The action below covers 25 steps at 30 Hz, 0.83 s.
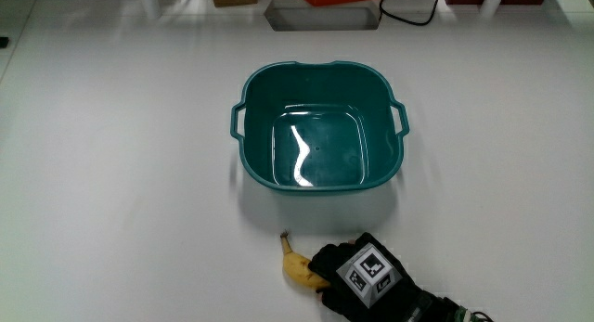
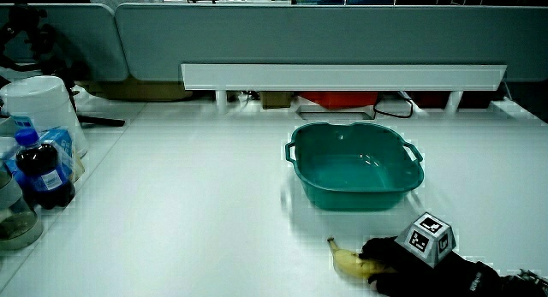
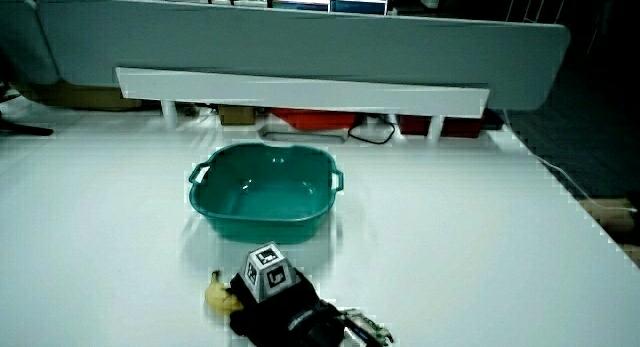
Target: Pick banana from desk
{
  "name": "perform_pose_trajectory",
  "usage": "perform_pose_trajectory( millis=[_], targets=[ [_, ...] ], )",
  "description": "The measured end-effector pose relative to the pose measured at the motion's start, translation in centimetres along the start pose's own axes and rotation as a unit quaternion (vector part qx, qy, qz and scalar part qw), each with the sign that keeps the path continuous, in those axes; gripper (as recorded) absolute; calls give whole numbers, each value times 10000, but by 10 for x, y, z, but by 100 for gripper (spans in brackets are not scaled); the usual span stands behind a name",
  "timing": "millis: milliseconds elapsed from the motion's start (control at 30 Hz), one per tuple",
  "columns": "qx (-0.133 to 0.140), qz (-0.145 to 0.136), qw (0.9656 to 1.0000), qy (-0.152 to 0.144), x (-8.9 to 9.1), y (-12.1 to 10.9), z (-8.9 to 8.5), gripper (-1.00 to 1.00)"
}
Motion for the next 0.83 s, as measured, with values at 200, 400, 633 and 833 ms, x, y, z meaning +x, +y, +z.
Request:
perform_pose_trajectory(
  millis=[200,400,633,833],
  targets=[
    [99,68,9999,-12,-2,-4,10,100],
    [288,174,9990,310,-4,-12,46,100],
    [659,168,9972,302,8,-12,84,100],
    [1082,91,9940,-119,32,4,94,100]
  ],
)
